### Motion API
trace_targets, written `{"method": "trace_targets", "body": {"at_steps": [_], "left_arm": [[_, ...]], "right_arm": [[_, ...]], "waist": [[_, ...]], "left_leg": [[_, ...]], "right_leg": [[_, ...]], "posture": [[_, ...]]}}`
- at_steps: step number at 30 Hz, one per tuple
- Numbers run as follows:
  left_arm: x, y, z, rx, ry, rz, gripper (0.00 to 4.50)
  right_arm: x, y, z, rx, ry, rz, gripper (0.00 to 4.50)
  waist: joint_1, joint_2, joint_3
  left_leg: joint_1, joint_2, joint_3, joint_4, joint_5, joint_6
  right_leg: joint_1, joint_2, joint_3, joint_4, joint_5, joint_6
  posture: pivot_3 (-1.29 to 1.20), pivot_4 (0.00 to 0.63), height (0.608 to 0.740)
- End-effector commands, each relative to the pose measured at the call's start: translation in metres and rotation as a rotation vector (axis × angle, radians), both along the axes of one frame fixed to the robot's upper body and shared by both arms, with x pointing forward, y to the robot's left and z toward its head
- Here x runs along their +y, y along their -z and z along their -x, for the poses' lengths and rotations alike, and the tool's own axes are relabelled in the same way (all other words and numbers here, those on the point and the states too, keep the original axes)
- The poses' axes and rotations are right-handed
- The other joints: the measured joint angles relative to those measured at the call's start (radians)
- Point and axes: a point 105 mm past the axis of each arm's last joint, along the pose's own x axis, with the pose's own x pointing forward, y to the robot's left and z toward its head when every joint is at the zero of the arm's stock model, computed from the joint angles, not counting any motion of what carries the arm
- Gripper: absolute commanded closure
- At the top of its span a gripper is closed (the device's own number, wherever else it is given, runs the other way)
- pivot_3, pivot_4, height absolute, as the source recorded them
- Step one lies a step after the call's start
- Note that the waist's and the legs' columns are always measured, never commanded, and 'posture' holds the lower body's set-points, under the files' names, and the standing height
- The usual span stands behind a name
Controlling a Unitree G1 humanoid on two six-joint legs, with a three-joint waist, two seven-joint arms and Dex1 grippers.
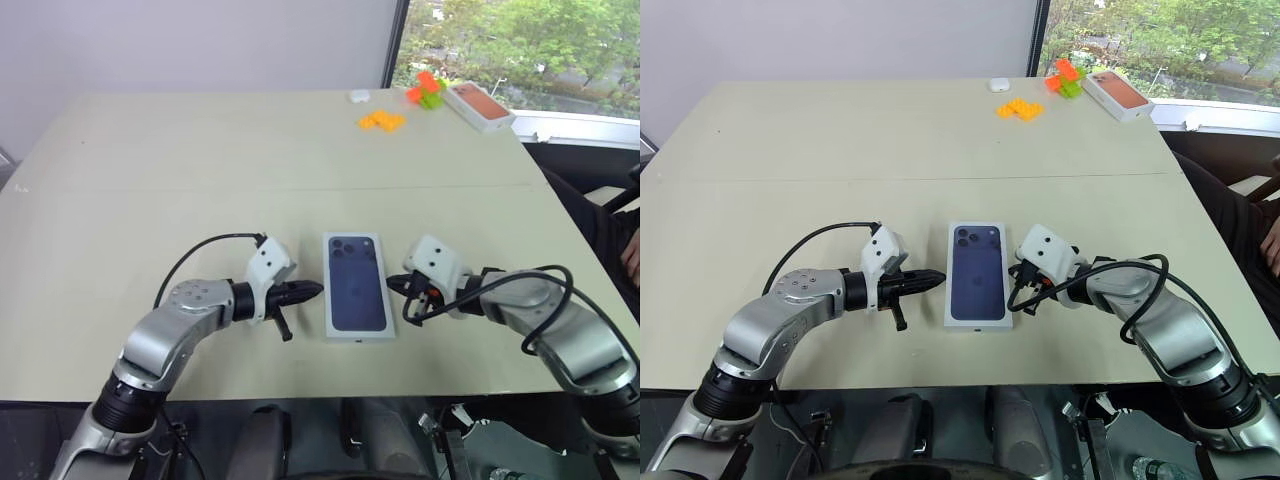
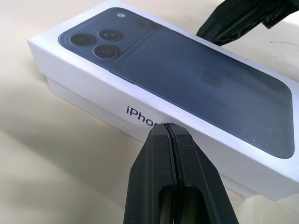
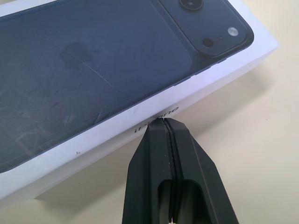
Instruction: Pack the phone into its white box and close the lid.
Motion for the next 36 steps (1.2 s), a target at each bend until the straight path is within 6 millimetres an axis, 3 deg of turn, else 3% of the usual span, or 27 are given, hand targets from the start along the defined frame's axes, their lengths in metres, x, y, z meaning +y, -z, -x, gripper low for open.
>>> {"method": "trace_targets", "body": {"at_steps": [1,6,13,22,28,36], "left_arm": [[-0.004,-0.008,0.002,-0.039,0.026,0.013,4.46],[0.008,-0.03,0.001,-0.03,-0.001,0.118,4.46],[0.01,-0.058,-0.01,-0.053,-0.023,0.239,4.46],[0.006,-0.041,-0.039,-0.095,-0.103,0.148,4.46],[-0.006,-0.046,-0.045,-0.112,-0.083,0.175,4.46],[-0.007,-0.042,-0.045,-0.114,-0.069,0.156,4.46]], "right_arm": [[0.011,-0.01,0.007,-0.042,-0.068,-0.011,4.5],[-0.008,-0.023,0.0,-0.085,-0.026,0.009,4.5],[-0.019,-0.038,0.013,-0.095,-0.093,-0.032,4.5],[0.01,-0.043,0.037,-0.062,-0.226,-0.117,4.5],[0.021,-0.021,0.054,0.008,-0.277,-0.075,4.5],[0.007,0.007,0.056,0.085,-0.224,0.015,4.5]], "waist": [[0.0,0.0,0.0],[0.0,0.0,0.0],[0.003,0.0,0.0],[0.002,0.0,0.0],[0.004,0.0,0.0],[0.003,-0.001,0.0]], "left_leg": [[0.0,0.0,0.0,0.0,0.0,0.0],[0.0,0.0,0.0,0.0,0.0,0.0],[0.0,0.0,0.0,0.0,0.0,0.0],[0.001,0.0,-0.001,-0.001,0.0,0.0],[0.0,0.0,-0.001,-0.001,0.0,0.0],[0.0,0.0,0.0,-0.001,0.0,0.0]], "right_leg": [[0.0,0.0,0.0,0.0,0.0,0.0],[0.0,0.0,0.0,0.0,0.0,0.0],[0.001,0.0,-0.001,-0.001,0.0,0.0],[0.001,0.001,-0.001,-0.001,0.0,0.0],[0.001,0.001,-0.001,-0.002,0.0,0.0],[0.002,0.0,0.0,-0.003,0.0,0.0]], "posture": [[0.0,0.15,0.74],[0.0,0.15,0.74],[0.0,0.15,0.74],[0.0,0.15,0.74],[0.0,0.15,0.74],[0.0,0.15,0.74]]}}
